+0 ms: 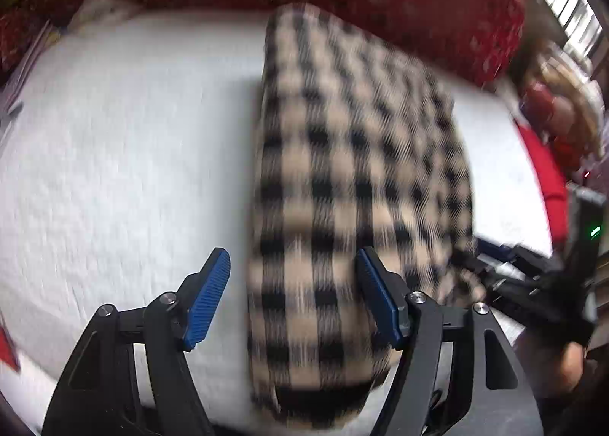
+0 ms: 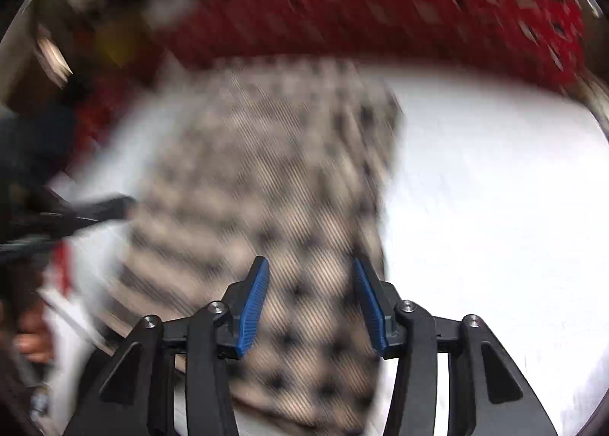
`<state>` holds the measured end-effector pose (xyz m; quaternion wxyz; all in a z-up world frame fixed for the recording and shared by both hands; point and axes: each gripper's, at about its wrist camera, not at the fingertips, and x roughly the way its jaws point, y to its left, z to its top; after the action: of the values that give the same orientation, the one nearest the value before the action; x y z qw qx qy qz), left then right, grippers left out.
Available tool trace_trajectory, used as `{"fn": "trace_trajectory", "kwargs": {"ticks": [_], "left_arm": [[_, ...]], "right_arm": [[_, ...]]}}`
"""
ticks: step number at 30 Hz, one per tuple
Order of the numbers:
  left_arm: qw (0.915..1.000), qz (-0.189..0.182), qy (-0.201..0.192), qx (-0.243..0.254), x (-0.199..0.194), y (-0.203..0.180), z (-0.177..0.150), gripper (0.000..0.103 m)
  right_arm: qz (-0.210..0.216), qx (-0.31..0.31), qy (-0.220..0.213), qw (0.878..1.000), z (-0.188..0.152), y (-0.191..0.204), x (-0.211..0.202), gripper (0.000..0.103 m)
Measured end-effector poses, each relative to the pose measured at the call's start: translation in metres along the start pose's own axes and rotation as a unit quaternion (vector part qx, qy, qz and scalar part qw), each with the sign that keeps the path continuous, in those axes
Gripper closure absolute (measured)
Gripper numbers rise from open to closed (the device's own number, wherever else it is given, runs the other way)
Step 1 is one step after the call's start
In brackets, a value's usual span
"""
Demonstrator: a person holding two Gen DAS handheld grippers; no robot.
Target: Fold large clothes
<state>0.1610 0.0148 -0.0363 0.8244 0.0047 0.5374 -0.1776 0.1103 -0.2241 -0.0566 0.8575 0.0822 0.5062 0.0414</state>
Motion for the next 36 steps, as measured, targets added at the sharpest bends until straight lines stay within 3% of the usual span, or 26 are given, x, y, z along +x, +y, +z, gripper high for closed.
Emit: {"fn": "trace_trajectory", "kwargs": {"ticks": [1,3,5,7,11,16,21,26,36], "left_arm": [[1.0000,0.002,-0.005,-0.005,-0.004,0.002,-0.009,0.035],[0.9993,0.010,-0.036,-0.009,-0.024,0.003,-0.028,0.035],[0.9981,0.032,-0.052,-0.007,-0.036,-0.002,-0.040,0.035],[0.9960,0.055,-0.069,-0.009,-0.045,-0.009,-0.060,0.035],[0.9914,0.104,-0.080,0.004,-0.057,-0.024,-0.097,0.034],[0.9872,0.135,-0.081,0.028,-0.063,-0.035,-0.110,0.033],[0.9880,0.122,-0.088,0.032,-0.074,-0.046,-0.114,0.033],[0.9866,0.113,-0.106,0.052,-0.088,-0.056,-0.120,0.033],[0.9891,0.093,-0.097,0.059,-0.088,-0.065,-0.128,0.032]], "right_arm": [[-0.001,0.015,0.016,1.000,-0.008,-0.003,0.003,0.056],[-0.010,0.052,0.004,0.999,-0.021,-0.008,-0.017,0.051],[-0.064,0.058,0.004,0.996,-0.032,-0.005,-0.040,0.016],[-0.112,0.059,-0.008,0.992,-0.044,-0.001,-0.061,0.010],[-0.140,0.047,-0.029,0.989,-0.075,0.014,-0.095,0.009],[-0.154,-0.001,-0.078,0.985,-0.088,0.048,-0.122,0.002],[-0.168,-0.016,-0.124,0.978,-0.095,0.060,-0.143,0.002],[-0.166,-0.007,-0.135,0.977,-0.098,0.057,-0.153,0.002],[-0.165,0.011,-0.141,0.976,-0.106,0.054,-0.158,0.002]]}}
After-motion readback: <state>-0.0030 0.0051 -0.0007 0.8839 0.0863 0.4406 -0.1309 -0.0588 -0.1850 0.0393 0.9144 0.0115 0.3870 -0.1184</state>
